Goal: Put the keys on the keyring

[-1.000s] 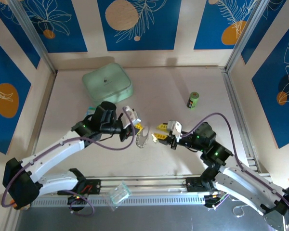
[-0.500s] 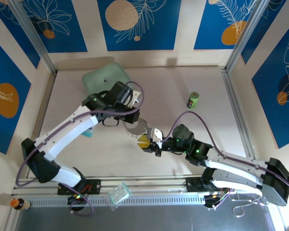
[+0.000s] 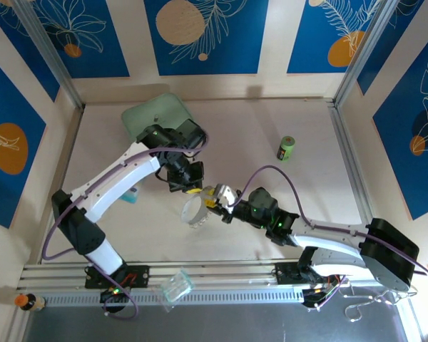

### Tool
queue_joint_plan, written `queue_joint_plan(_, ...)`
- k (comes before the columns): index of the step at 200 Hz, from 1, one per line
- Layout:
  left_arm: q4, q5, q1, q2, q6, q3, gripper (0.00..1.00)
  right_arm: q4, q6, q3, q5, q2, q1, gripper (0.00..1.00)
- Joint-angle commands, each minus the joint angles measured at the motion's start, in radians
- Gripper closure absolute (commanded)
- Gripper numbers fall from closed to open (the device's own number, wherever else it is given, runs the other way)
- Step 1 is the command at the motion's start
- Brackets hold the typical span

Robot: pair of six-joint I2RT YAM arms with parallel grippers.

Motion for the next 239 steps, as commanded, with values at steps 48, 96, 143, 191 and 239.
queue_joint_plan(48,-0.063,0.151,0.010,0.007,-0.296,-0.050,1.00,0.160,-0.149,-0.021,-0.024,0.015,0.062,0.73)
queue_joint_plan(96,-0.051,0.155,0.010,-0.001,-0.350,-0.048,1.00,0.202,-0.153,-0.027,-0.005,0.048,0.087,0.67)
queue_joint_plan(143,-0.072,0.161,0.011,0.021,-0.362,-0.001,1.00,0.238,-0.138,-0.020,0.056,0.060,0.088,0.74)
queue_joint_plan(191,-0.054,0.164,0.010,0.012,-0.403,-0.014,1.00,0.251,-0.135,-0.005,0.069,0.077,0.090,0.86)
queue_joint_plan(239,-0.027,0.169,0.010,-0.003,-0.449,-0.042,1.00,0.264,-0.150,0.011,0.112,0.098,0.103,0.85)
